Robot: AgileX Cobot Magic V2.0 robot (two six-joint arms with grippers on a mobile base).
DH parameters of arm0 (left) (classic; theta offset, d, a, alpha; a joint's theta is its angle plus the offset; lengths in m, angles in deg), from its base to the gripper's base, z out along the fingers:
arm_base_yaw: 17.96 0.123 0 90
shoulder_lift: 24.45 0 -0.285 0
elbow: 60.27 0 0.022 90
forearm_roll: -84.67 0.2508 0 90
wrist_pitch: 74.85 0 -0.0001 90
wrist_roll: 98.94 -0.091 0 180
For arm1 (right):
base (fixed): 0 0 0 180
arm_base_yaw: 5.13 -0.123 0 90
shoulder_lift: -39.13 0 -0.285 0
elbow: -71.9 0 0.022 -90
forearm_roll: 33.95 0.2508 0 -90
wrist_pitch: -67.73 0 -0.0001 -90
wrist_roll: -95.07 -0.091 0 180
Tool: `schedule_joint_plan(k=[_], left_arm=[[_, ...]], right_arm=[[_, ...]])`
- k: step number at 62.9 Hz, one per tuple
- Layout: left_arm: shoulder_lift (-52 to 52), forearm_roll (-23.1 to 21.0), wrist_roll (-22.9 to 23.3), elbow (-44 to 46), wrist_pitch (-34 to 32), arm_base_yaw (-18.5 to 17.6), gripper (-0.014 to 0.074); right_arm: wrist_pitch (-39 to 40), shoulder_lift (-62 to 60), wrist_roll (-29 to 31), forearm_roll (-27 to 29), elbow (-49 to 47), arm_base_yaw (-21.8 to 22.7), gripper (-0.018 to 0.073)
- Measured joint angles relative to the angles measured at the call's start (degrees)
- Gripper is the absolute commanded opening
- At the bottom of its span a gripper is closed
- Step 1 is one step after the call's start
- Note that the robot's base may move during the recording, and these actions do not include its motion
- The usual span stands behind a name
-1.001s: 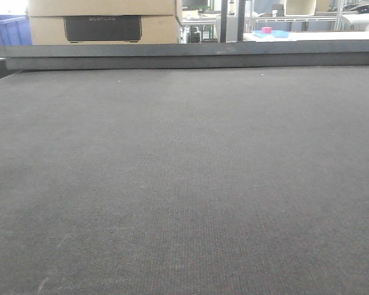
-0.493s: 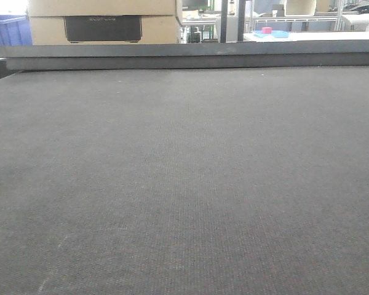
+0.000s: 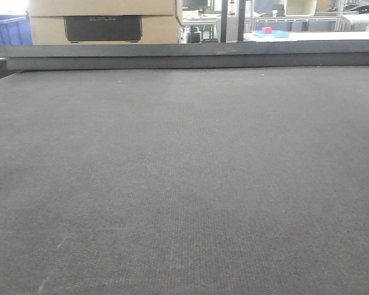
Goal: Grab block from conveyor and place in blue bin
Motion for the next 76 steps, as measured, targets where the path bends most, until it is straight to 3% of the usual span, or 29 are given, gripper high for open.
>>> schedule_joint_plan(k=[16, 28, 47, 70, 76], left_arm=[[-13.54, -2.52, 0.00, 3.18, 14.44, 0.00, -0.0111], [-21.75, -3.30, -0.11, 3.18, 16.31, 0.00, -0.0111], [-29.66, -6.73, -0.11, 3.18, 16.43, 0.00, -0.0111], [-33.57, -7.72, -0.11, 3.18, 16.43, 0.00, -0.0111], [-33.56, -7.72, -0.11, 3.18, 16.43, 0.00, -0.0111]], right_arm=[[-20.17, 16.34, 0.00, 0.38, -7.16, 0.00, -0.0162], [-27.92, 27.18, 0.00, 0.88, -7.75, 0.00, -0.0162], [-29.73, 39.43, 0.00, 0.92, -7.75, 0.00, -0.0162], [-26.51, 43.81, 0.00, 1.50, -7.75, 0.00, -0.0162], [-26.29, 44.06, -0.13, 1.62, -7.75, 0.00, -0.0108]])
